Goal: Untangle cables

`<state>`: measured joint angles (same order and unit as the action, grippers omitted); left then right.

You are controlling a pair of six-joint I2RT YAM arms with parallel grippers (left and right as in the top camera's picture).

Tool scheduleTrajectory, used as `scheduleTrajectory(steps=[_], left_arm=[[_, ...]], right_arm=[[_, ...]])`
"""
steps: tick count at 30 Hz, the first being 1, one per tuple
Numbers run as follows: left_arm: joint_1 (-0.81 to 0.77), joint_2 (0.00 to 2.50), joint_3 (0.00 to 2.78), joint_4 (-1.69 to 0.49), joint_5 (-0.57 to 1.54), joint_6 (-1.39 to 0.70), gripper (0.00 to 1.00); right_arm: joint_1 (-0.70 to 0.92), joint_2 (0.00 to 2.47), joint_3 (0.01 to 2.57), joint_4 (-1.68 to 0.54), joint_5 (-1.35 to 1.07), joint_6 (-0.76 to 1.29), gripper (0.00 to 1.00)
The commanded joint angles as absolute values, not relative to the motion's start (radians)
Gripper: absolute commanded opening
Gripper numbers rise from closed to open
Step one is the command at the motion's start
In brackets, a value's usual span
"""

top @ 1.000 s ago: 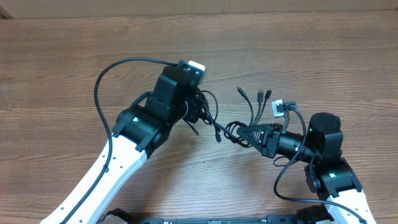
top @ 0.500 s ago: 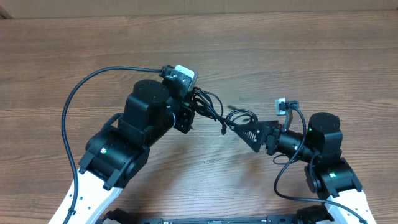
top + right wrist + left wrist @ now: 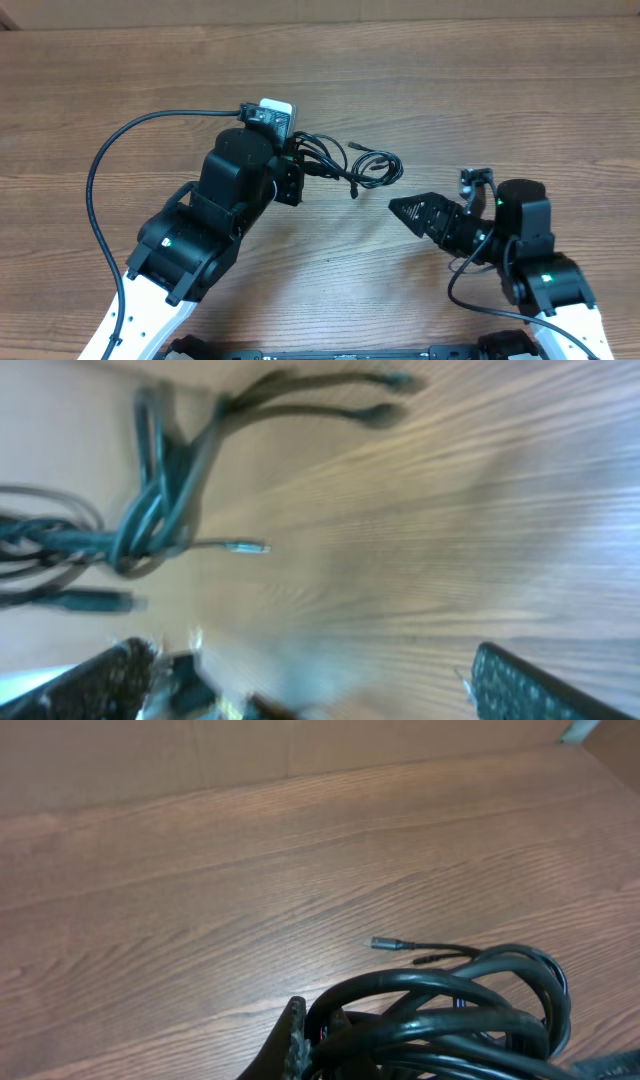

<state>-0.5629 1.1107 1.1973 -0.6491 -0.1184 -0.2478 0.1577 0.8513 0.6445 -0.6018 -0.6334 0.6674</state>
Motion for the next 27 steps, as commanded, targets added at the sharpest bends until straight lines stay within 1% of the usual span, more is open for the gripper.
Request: scheduleTrajectory(steps=[1, 3, 7, 9, 10, 11, 13, 14, 17, 21, 23, 27], left_arm=[[-0.570, 1.090, 1.208, -0.640, -0.128, -0.345, 0.04], [-0.570, 1.090, 1.208, -0.639, -0.063, -0.354, 0.04], [-0.570, 1.092, 1.208, -0.631, 0.110, -0.349, 0.04], [-0.570, 1.092, 1.208, -0.617, 0.207, -0.296, 0.04], [-0.570, 1.092, 1.208, -0.612, 0.252, -0.277, 0.04], [-0.570, 1.092, 1.208, -0.598, 0.310, -0.253, 0.04], [-0.570, 1.092, 1.208, -0.583, 0.362, -0.234, 0.04], [-0.570, 1.092, 1.208, -0.570, 0.395, -0.224, 0.04], [-0.570, 1.092, 1.208, -0.579, 0.393, -0.188, 0.04], [-0.570, 1.092, 1.208, -0.469, 0.401, -0.187, 0.04], [-0.570, 1.098, 1.208, -0.419, 0.484, -0.189, 0.04], [-0.571, 1.157, 1.208, -0.480, 0.560, -0.248, 0.04]], right_arm=[[0.156, 0.837, 0.814, -0.753, -0.466, 0.588, 1.00], [0.156, 0.816, 0.863, -0.832, -0.441, 0.577, 1.00], [0.156, 0.750, 0.903, -0.881, -0.446, 0.595, 1.00], [0.156, 0.723, 0.921, -0.897, -0.445, 0.597, 1.00], [0.156, 0.718, 0.929, -0.902, -0.445, 0.597, 0.95], [0.156, 0.717, 0.934, -0.904, -0.446, 0.598, 0.87], [0.156, 0.717, 0.934, -0.911, -0.445, 0.601, 0.84], [0.156, 0.717, 0.934, -0.924, -0.446, 0.601, 0.83], [0.156, 0.717, 0.934, -0.966, -0.445, 0.600, 0.84], [0.156, 0.717, 0.934, -0.991, -0.445, 0.601, 0.85], [0.156, 0.717, 0.934, -0.992, -0.445, 0.601, 0.85], [0.156, 0.717, 0.934, -1.010, -0.445, 0.601, 0.85]])
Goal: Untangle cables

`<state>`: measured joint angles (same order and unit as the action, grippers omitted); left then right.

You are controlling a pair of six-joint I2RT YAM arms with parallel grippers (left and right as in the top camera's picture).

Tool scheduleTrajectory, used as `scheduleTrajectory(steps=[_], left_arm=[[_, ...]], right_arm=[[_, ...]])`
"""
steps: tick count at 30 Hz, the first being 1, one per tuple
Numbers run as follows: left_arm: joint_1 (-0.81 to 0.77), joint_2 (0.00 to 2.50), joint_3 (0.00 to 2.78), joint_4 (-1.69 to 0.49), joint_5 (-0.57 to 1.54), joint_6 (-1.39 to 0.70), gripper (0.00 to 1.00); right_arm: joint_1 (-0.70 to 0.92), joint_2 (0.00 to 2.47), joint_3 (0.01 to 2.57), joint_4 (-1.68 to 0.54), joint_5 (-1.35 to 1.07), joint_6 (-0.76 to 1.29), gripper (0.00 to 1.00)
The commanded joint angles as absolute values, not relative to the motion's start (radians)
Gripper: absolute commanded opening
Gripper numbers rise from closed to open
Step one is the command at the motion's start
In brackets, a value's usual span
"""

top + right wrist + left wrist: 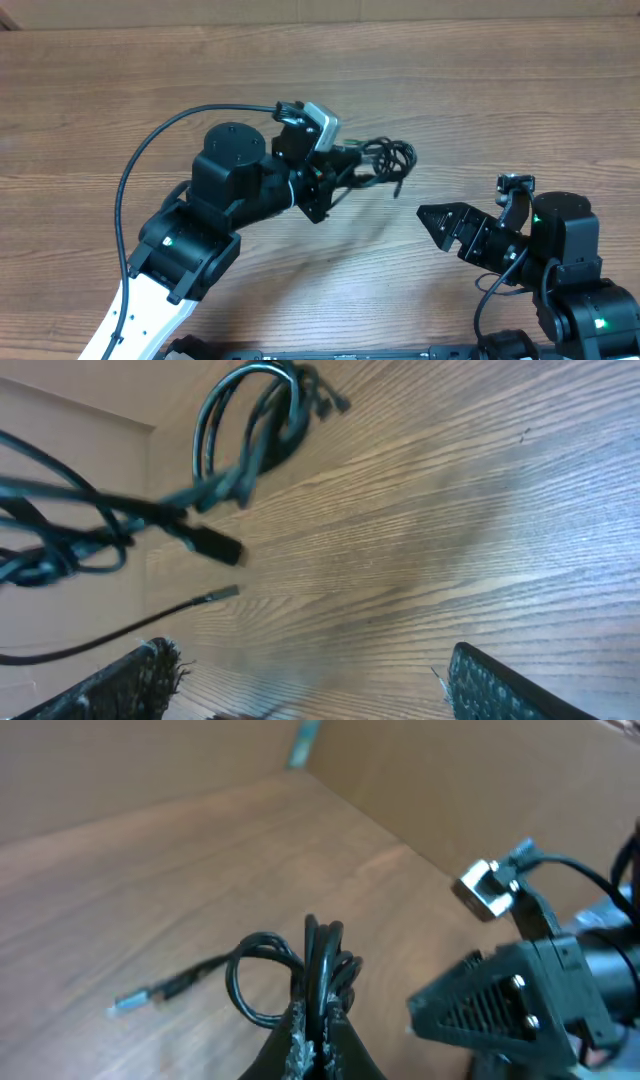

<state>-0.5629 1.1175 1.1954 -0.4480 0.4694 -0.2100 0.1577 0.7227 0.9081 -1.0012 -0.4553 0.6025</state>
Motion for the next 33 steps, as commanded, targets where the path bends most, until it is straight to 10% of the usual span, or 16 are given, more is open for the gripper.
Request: scheduleTrajectory(steps=[1, 4, 5, 6, 7, 10, 33], left_arm=[[-0.571, 1.185, 1.208, -0.519, 0.563, -0.263, 0.04], [-0.570, 1.262, 1.208, -0.624, 0.501, -0.291, 0.04], [-0.569, 1.288, 1.208, -0.668, 0.435, -0.334, 0.18], [-0.569, 1.321, 1.208, -0.720, 0.350, -0.384, 0.59], [-0.569, 1.338, 1.208, -0.746, 0.309, -0.410, 0.77], [-0.569, 1.394, 1.208, -0.813, 0.223, -0.456, 1.00], [-0.619, 1.586, 1.208, -0.956, 0.116, -0.168, 0.96]], right_arm=[[0.156, 0.717, 0.934, -1.020, -0.445, 0.601, 0.85], [0.156, 0.717, 0.934, -1.057, -0.445, 0.600, 0.86], [0.156, 0.717, 0.934, -1.067, -0.444, 0.600, 0.86], [0.156, 0.717, 0.934, -1.078, -0.440, 0.600, 0.86], [0.156, 0.717, 0.934, -1.083, -0.437, 0.600, 0.86], [0.156, 0.717, 0.934, -1.102, -0.433, 0.596, 0.90], [0.156, 0.717, 0.934, -1.200, -0.336, 0.571, 1.00]])
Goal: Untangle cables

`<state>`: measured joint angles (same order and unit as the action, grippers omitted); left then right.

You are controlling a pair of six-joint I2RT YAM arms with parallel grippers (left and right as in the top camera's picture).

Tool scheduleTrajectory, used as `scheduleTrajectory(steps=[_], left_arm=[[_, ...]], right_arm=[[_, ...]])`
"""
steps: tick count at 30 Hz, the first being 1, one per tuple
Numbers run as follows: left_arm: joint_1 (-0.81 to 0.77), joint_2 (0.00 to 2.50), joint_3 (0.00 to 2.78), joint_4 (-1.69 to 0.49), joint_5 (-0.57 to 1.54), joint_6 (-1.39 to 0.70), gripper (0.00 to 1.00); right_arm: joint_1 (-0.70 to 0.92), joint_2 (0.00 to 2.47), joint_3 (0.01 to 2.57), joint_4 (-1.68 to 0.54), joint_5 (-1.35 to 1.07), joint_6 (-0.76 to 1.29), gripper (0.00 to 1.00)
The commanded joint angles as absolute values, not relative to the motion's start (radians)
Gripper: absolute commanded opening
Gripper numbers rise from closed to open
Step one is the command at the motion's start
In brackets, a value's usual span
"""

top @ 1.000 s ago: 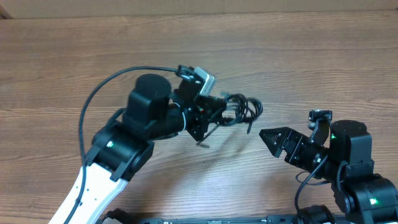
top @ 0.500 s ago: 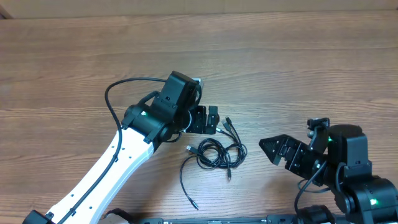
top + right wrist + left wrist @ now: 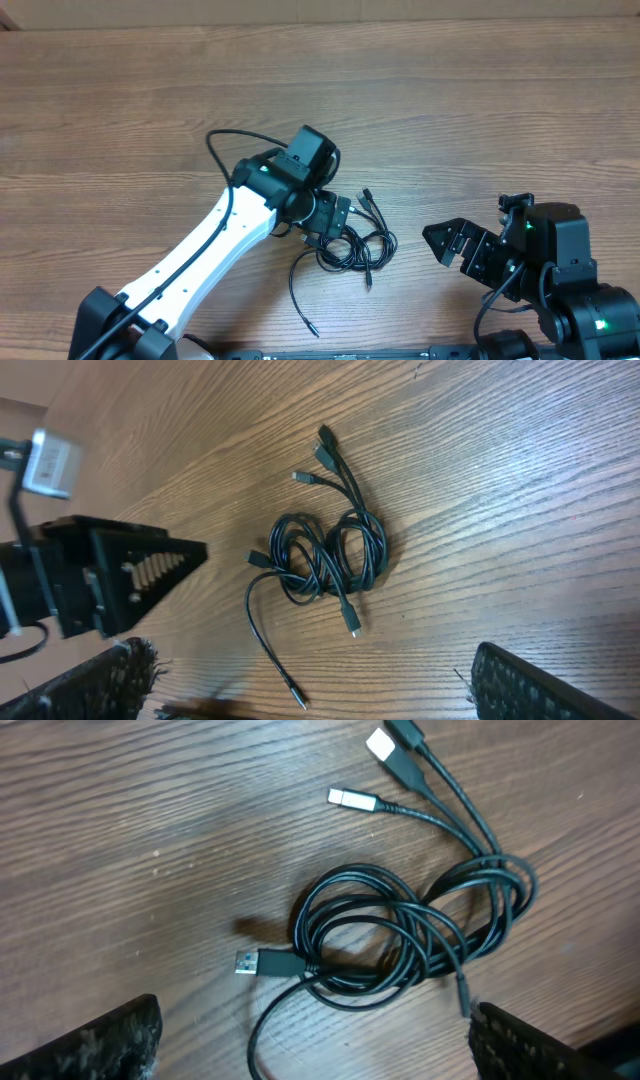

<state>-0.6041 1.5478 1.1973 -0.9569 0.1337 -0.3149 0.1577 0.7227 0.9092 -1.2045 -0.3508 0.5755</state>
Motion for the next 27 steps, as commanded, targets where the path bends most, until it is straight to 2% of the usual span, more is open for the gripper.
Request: scheduleTrajectory(steps=[1, 4, 7, 16, 27], left_arm=[[-0.623, 1.607, 1.208, -0.955, 0.115, -0.131, 0.96], [-0.622, 1.682, 1.208, -0.923, 0.104, -0.126, 0.93], [-0.622, 1.752, 1.208, -0.904, 0.064, -0.102, 0.84], [-0.622, 1.900, 1.207, -0.878, 0.032, -0.082, 0.84], [-0.622, 1.961, 1.206, -0.862, -0.019, -0.082, 0.81]], right_arm=[[0.156, 0.717, 0.934, -1.199, -0.336, 0.571, 1.00], [0.156, 0.717, 0.934, -1.199, -0.333, 0.571, 1.00], [0.156, 0.717, 0.934, -1.199, -0.333, 0.571, 1.00], [0.156, 0.717, 0.934, -1.187, -0.333, 0.571, 1.00], [0.156, 0.717, 0.934, -1.176, -0.333, 0.571, 1.00]])
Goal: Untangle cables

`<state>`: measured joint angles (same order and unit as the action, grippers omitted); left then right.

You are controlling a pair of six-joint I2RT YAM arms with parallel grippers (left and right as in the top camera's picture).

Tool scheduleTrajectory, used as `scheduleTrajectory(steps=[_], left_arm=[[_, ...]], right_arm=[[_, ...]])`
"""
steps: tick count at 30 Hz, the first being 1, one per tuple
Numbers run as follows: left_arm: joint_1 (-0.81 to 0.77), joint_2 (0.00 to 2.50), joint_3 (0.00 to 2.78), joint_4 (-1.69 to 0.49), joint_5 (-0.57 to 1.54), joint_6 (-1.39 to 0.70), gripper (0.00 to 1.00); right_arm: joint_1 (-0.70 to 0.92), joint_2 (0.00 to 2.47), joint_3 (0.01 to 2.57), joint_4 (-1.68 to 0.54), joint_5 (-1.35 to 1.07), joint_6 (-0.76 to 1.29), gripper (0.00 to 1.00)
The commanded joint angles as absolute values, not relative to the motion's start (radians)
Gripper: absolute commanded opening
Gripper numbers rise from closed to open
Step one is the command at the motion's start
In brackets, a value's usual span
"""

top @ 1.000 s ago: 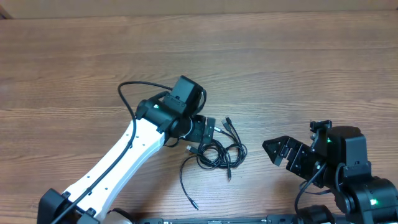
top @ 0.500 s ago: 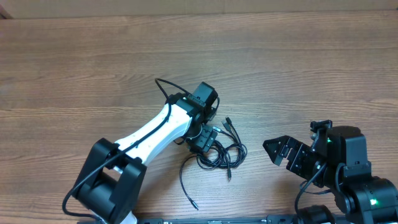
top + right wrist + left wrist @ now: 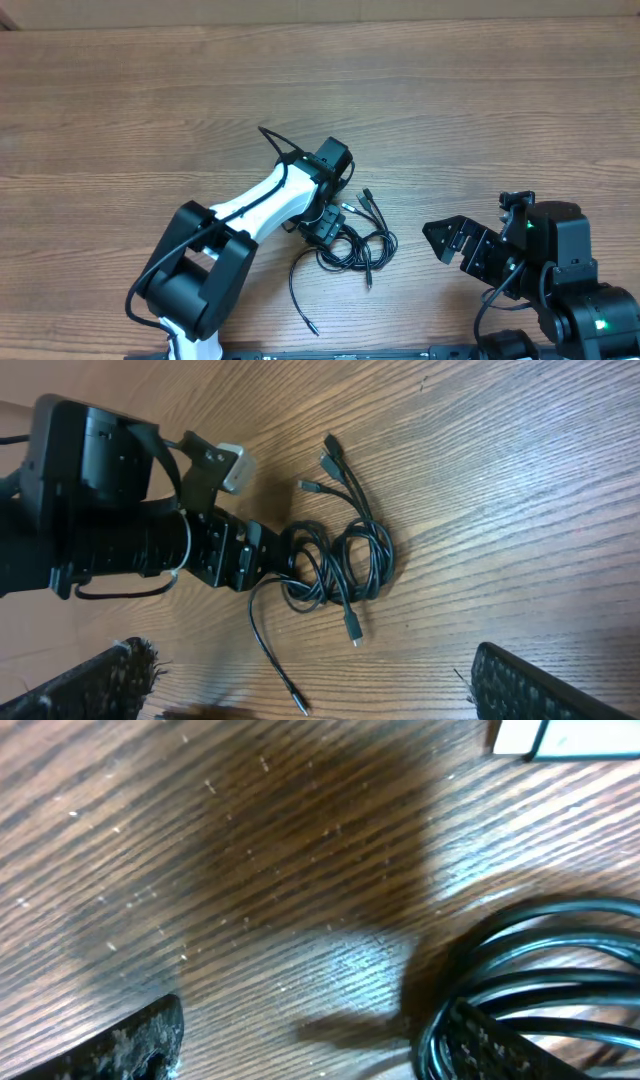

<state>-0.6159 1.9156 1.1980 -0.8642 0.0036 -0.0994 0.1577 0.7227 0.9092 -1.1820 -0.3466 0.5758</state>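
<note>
A tangled bundle of black cables (image 3: pixel 357 246) lies on the wooden table, with several plugs fanned out at its far end (image 3: pixel 364 200) and one loose tail (image 3: pixel 300 305) running toward the front. My left gripper (image 3: pixel 325 226) is open and low over the bundle's left edge. In the left wrist view its right finger (image 3: pixel 480 1042) sits against the coil (image 3: pixel 530 960); the left finger (image 3: pixel 130 1040) is over bare wood. My right gripper (image 3: pixel 442 238) stands open to the right of the bundle, apart from it. The right wrist view shows the bundle (image 3: pixel 345 565) and the left gripper (image 3: pixel 225 555).
The wooden table (image 3: pixel 480 110) runs out on all sides of the bundle. A cardboard wall (image 3: pixel 300 10) closes off the far edge. The left arm's own cable (image 3: pixel 285 150) loops above its wrist.
My left gripper, open above the bundle before, is now down close to the table at the coil's left edge. The bundle and the right arm have not moved.
My left gripper was shut on the bundle at the table's far middle. Then it held the bundle lifted, further right. Then the bundle lay on the table nearer the front with the gripper open over it. Now the gripper is low at the coil.
</note>
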Motion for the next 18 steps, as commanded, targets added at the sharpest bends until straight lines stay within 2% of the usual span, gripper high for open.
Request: scheduleTrajectory(steps=[1, 7, 9, 10, 13, 18], left_arm=[[-0.622, 1.975, 1.206, -0.863, -0.019, -0.082, 0.79], [-0.623, 2.072, 1.206, -0.889, 0.001, -0.082, 0.69], [-0.624, 2.072, 1.206, -0.889, 0.001, -0.082, 0.59], [-0.623, 2.072, 1.206, -0.889, 0.000, -0.081, 0.43], [-0.623, 2.072, 1.206, -0.879, 0.000, -0.081, 0.04], [-0.623, 2.072, 1.211, -0.859, 0.030, -0.082, 0.04]], right_arm=[[0.156, 0.717, 0.934, -1.176, -0.333, 0.571, 1.00], [0.156, 0.717, 0.934, -1.168, -0.333, 0.575, 1.00], [0.156, 0.718, 0.934, -1.163, -0.333, 0.575, 1.00], [0.156, 0.718, 0.934, -1.161, -0.333, 0.575, 1.00], [0.156, 0.719, 0.934, -1.154, -0.333, 0.575, 1.00], [0.156, 0.720, 0.934, -1.153, -0.333, 0.575, 1.00]])
